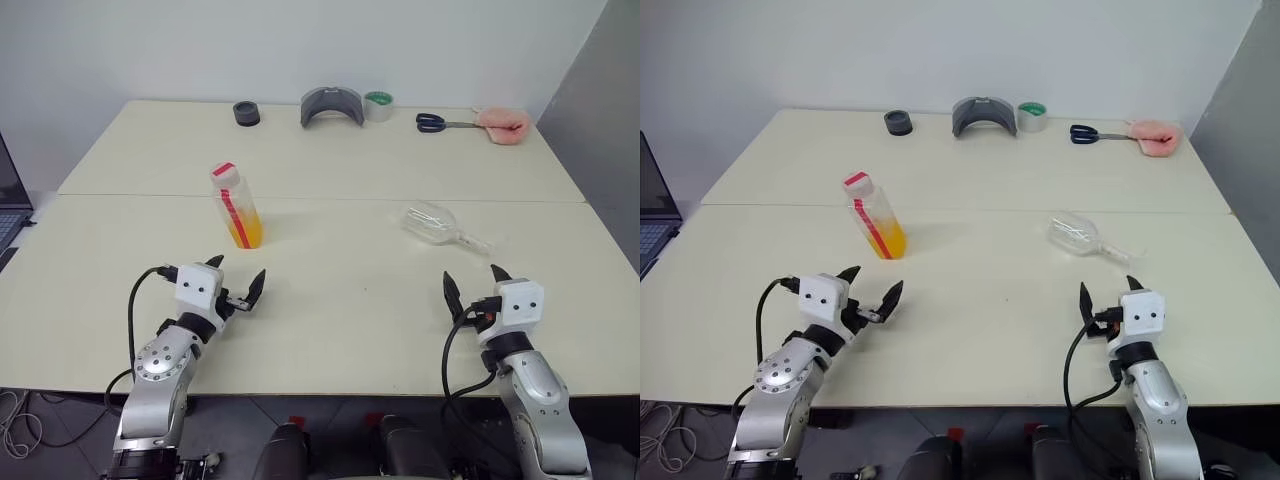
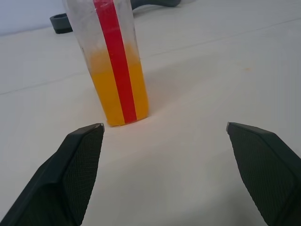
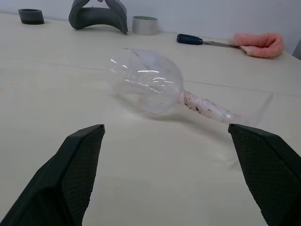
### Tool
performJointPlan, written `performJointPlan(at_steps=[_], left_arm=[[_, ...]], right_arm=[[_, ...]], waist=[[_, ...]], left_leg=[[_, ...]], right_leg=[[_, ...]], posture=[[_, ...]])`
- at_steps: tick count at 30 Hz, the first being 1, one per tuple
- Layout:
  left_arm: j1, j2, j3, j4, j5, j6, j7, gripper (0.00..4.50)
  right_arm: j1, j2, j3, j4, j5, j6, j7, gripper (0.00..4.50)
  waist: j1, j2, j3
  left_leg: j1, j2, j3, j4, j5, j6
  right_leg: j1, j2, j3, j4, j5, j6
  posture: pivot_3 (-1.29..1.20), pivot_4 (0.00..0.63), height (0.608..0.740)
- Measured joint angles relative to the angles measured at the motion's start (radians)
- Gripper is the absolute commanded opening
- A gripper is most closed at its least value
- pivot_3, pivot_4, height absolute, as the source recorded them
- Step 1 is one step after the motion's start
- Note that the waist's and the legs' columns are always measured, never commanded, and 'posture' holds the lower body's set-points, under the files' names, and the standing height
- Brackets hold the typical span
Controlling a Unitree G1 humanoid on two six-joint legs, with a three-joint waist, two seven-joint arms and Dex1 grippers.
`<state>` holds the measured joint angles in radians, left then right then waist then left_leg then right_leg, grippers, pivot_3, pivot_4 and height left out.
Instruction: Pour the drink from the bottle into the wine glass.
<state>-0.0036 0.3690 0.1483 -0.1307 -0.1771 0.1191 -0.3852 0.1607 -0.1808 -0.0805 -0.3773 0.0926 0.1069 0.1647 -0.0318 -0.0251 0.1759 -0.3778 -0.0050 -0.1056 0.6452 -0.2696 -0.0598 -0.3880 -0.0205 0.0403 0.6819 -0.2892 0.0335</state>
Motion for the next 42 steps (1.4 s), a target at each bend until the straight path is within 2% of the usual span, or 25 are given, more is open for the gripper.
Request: performJointPlan(at_steps=[4, 8, 13, 20, 31, 42], left_arm=[[-0.004, -0.01, 0.001, 0.004, -0.007, -0.001, 0.004, 4.48], [-0.028, -0.025, 0.008, 0.013, 0.001, 0.001, 0.048, 4.48], [-0.099, -0.035, 0.038, 0.029, -0.003, 0.028, 0.095, 4.48], [-0.131, -0.042, 0.035, 0.026, 0.008, 0.101, 0.143, 4.48], [-0.234, -0.046, 0.006, 0.028, 0.033, 0.163, 0.177, 4.48], [-0.349, -0.051, 0.006, 0.105, 0.038, 0.198, 0.18, 4.48]], right_arm=[[-0.022, -0.018, -0.007, 0.005, 0.014, -0.006, 0.029, 4.5], [-0.04, -0.079, 0.031, -0.007, 0.106, 0.042, 0.16, 4.5], [-0.191, -0.248, 0.078, -0.081, 0.246, 0.185, 0.365, 4.5], [-0.314, -0.324, 0.078, -0.129, 0.379, 0.331, 0.453, 4.5], [-0.378, -0.356, 0.105, -0.134, 0.435, 0.392, 0.521, 4.5], [-0.427, -0.36, 0.122, -0.128, 0.436, 0.401, 0.553, 4.5]], waist=[[0.0, 0.0, 0.0], [0.0, 0.0, 0.0], [-0.001, 0.0, 0.0], [0.002, -0.001, 0.0], [0.001, -0.001, 0.0], [0.002, -0.001, 0.0]], left_leg=[[0.0, 0.0, 0.0, 0.0, 0.0, 0.0], [0.0, 0.0, 0.0, 0.0, 0.0, 0.0], [0.0, 0.0, -0.001, 0.001, 0.0, 0.0], [-0.001, -0.001, -0.001, 0.001, 0.0, 0.0], [-0.001, -0.001, -0.001, 0.001, 0.0, 0.0], [-0.001, -0.001, -0.001, 0.001, 0.0, 0.0]], right_leg=[[0.0, 0.0, 0.0, 0.0, 0.0, 0.0], [0.0, 0.0, 0.0, 0.0, 0.0, 0.0], [0.001, 0.0, -0.001, 0.0, 0.0, 0.0], [0.001, -0.001, -0.001, -0.001, 0.0, 0.0], [0.001, 0.0, -0.002, -0.001, 0.0, 0.0], [0.0, 0.0, -0.002, -0.001, 0.0, 0.0]], posture=[[0.0, 0.15, 0.74], [0.0, 0.15, 0.74], [0.0, 0.15, 0.74], [0.0, 0.15, 0.74], [0.0, 0.15, 0.74], [0.0, 0.15, 0.74]])
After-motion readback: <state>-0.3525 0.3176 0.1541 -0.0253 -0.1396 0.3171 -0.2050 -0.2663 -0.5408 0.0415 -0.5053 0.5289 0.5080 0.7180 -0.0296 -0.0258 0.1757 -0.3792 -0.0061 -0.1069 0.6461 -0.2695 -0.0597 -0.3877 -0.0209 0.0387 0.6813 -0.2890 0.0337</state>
